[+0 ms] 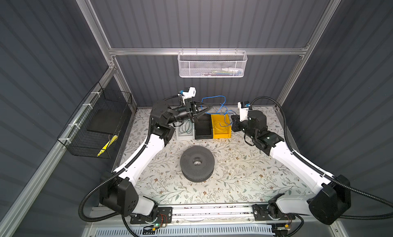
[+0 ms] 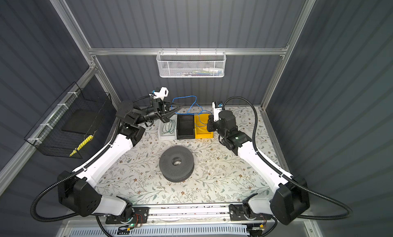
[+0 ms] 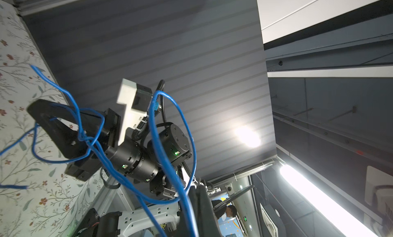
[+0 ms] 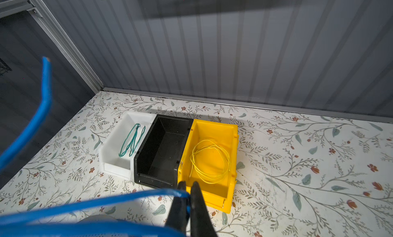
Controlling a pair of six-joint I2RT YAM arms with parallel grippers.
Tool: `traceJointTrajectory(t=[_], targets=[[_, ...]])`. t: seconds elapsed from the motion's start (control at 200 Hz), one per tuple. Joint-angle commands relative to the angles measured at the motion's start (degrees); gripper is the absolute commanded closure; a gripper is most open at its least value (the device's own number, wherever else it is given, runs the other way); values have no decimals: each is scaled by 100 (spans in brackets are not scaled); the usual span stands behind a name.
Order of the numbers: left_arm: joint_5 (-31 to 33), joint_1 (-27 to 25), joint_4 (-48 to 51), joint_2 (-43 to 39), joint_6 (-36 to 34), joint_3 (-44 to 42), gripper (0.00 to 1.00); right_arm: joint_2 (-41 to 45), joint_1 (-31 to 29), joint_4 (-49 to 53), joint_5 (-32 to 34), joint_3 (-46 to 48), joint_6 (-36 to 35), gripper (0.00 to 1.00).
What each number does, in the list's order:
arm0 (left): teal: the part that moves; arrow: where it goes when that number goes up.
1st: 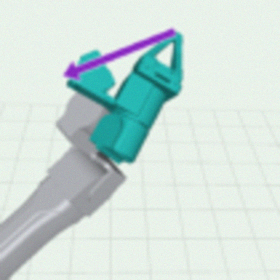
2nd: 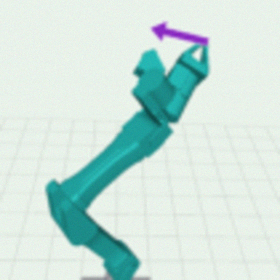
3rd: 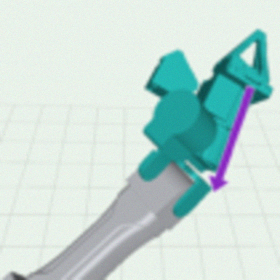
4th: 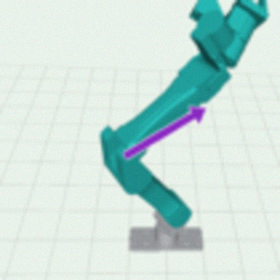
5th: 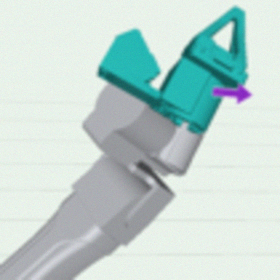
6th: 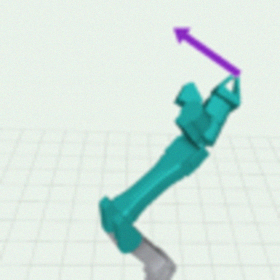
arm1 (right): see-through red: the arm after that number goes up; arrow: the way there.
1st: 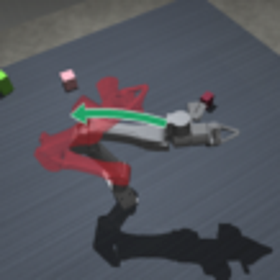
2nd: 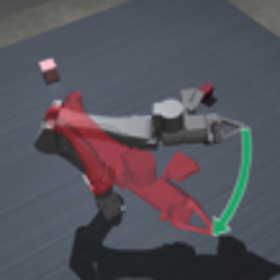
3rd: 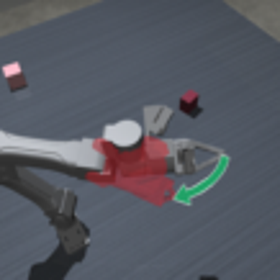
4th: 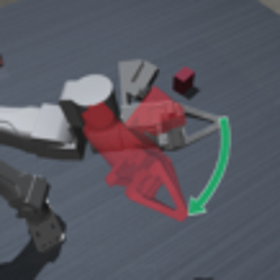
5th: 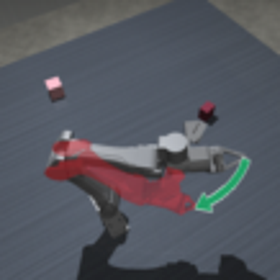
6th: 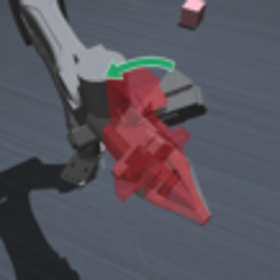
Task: Wrap the cables
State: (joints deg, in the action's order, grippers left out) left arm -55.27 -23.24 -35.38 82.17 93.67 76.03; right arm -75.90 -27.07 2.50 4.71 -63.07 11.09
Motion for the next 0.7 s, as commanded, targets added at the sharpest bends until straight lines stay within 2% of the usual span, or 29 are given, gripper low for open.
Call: traceJointTrajectory(t=[0.0,0.21,0.26,0.34,0.455,0.505,0.64,0.695], targets=[[-499,493,-1080,-696,219,914,100,-357,495,1402,1256,337,252,100],[-506,866,122,-812,-544,1351,100,-258,622,1468,1521,515,301,100],[-604,909,1470,-853,-1601,1647,100,-277,690,1519,1481,530,339,100],[-386,923,4079,-825,-3495,2364,100,-303,842,1595,1473,579,380,100],[443,989,6252,-624,-5077,3255,100,-75,1029,1539,1057,779,386,100],[609,989,6318,-598,-5202,3151,100,138,1015,1450,672,872,363,100],[376,971,4973,-634,-4632,2081,100,650,902,1457,-1025,804,147,100],[322,950,4614,-617,-4533,1816,100,816,807,1581,-1641,688,72,87]])
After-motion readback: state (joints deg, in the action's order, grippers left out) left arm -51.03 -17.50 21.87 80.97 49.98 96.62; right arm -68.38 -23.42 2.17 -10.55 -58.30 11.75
